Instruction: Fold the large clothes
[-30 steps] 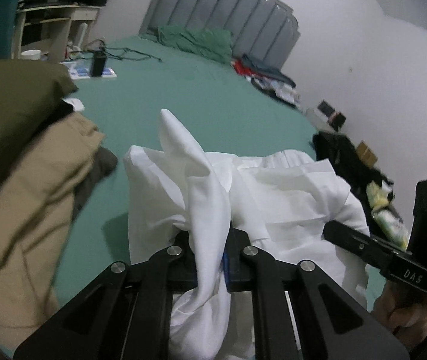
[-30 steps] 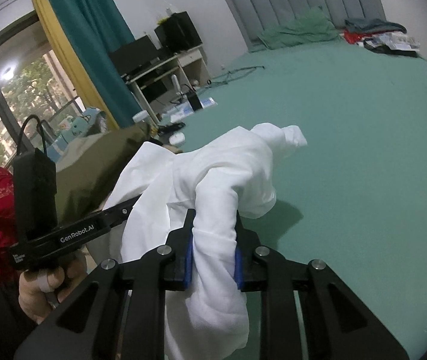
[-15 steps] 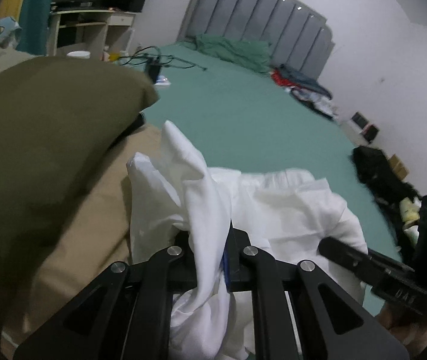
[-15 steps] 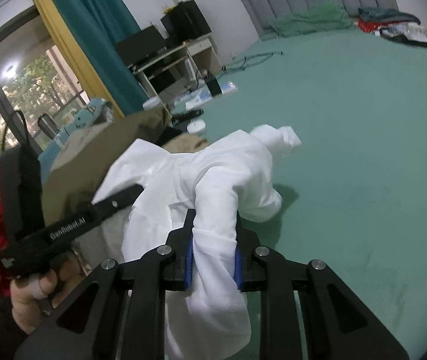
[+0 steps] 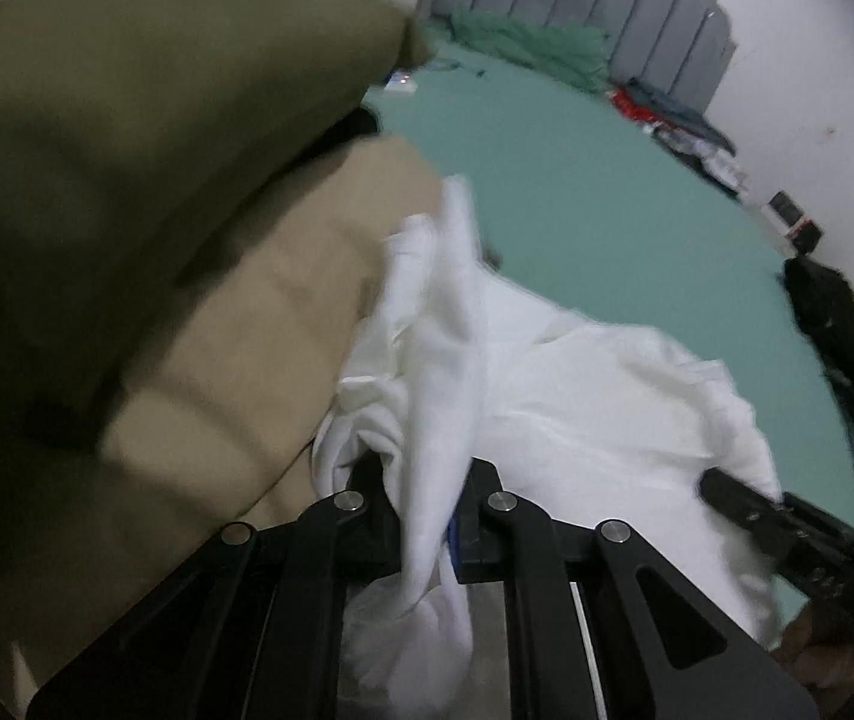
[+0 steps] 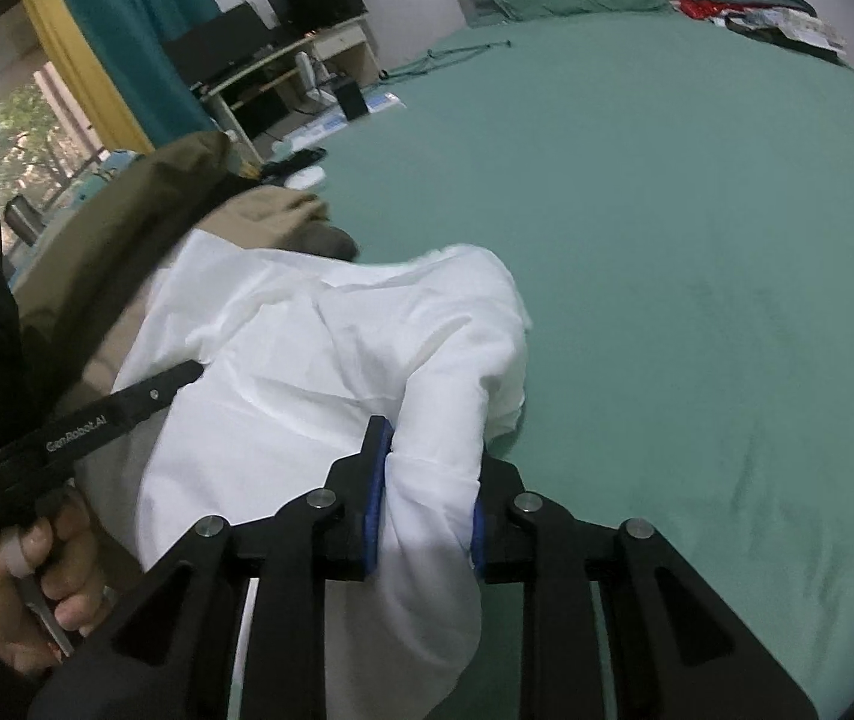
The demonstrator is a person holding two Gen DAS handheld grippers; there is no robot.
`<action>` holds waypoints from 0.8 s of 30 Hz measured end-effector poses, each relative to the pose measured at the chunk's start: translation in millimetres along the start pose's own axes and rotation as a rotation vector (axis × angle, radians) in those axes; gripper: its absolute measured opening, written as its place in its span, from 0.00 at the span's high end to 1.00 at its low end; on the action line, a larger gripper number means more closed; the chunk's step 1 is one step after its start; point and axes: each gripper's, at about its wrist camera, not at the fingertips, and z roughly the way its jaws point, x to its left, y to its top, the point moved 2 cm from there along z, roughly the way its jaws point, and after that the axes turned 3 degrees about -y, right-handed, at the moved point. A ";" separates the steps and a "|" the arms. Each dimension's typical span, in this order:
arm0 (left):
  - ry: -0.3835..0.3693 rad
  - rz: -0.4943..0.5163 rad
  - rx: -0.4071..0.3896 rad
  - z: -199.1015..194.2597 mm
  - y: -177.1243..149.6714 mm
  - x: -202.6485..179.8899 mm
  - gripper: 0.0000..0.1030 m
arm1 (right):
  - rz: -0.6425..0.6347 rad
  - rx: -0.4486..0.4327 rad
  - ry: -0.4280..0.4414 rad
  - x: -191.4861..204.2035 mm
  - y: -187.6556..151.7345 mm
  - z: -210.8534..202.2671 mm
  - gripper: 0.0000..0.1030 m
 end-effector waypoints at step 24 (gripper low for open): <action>0.087 -0.023 0.063 -14.7 -4.0 -10.0 0.80 | -0.005 0.087 -0.152 -10.0 -1.1 -15.2 0.29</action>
